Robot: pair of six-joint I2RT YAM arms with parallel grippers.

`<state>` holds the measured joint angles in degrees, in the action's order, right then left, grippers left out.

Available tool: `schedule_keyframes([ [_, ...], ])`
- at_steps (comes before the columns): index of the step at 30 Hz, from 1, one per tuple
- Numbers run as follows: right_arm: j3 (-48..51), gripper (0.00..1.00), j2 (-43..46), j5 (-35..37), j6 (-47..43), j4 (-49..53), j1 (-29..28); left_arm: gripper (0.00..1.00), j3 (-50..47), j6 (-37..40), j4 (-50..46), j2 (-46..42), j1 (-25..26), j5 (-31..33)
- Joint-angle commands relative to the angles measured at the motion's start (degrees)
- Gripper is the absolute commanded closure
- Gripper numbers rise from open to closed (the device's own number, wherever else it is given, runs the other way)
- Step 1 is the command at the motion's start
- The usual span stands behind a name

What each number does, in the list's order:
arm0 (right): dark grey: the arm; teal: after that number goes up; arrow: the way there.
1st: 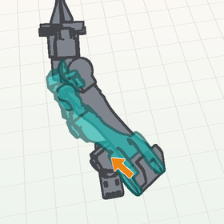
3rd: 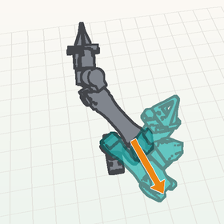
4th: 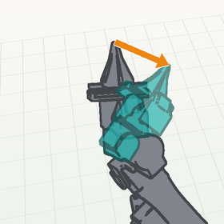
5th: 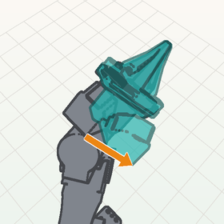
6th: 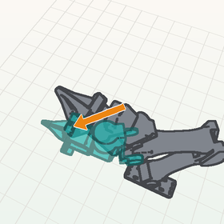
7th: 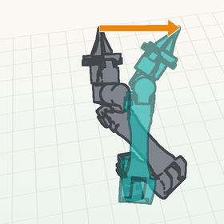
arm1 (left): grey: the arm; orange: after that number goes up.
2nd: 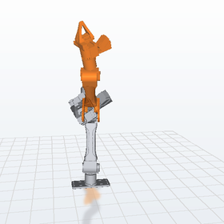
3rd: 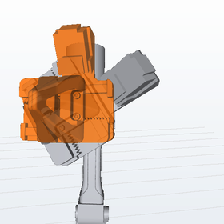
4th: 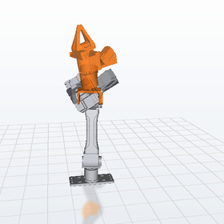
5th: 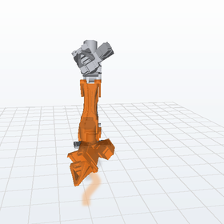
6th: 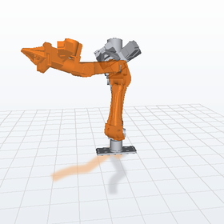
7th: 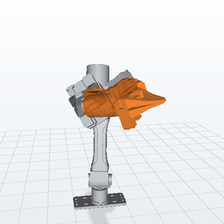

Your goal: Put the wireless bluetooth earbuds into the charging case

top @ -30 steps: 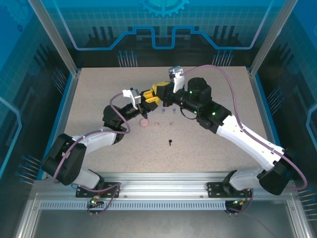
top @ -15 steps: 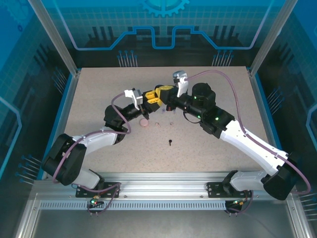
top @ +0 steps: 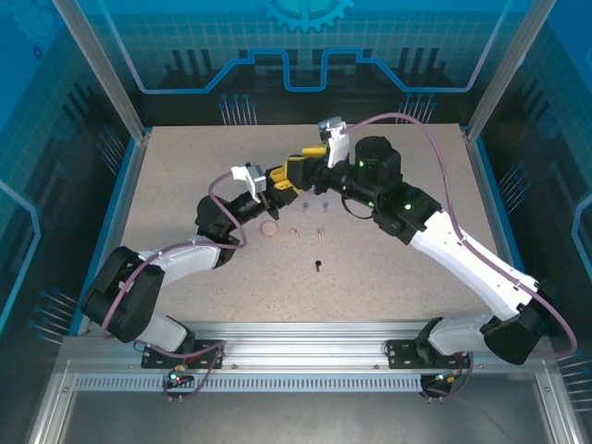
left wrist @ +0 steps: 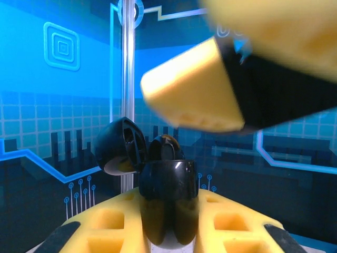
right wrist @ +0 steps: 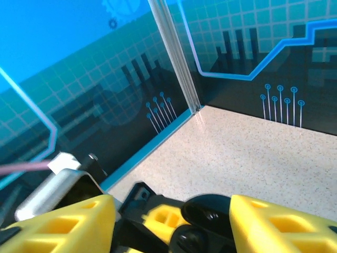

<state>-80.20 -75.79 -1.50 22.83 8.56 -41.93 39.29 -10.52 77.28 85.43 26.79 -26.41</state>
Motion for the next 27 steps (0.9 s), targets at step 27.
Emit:
schedule_keyframes([
  [27, 21.1, 0.33, -6.6, 13.9, 18.0, 19.4, 0.6, 1.0, -6.8, 0.0, 2.9, -4.4, -2.1, 9.1],
])
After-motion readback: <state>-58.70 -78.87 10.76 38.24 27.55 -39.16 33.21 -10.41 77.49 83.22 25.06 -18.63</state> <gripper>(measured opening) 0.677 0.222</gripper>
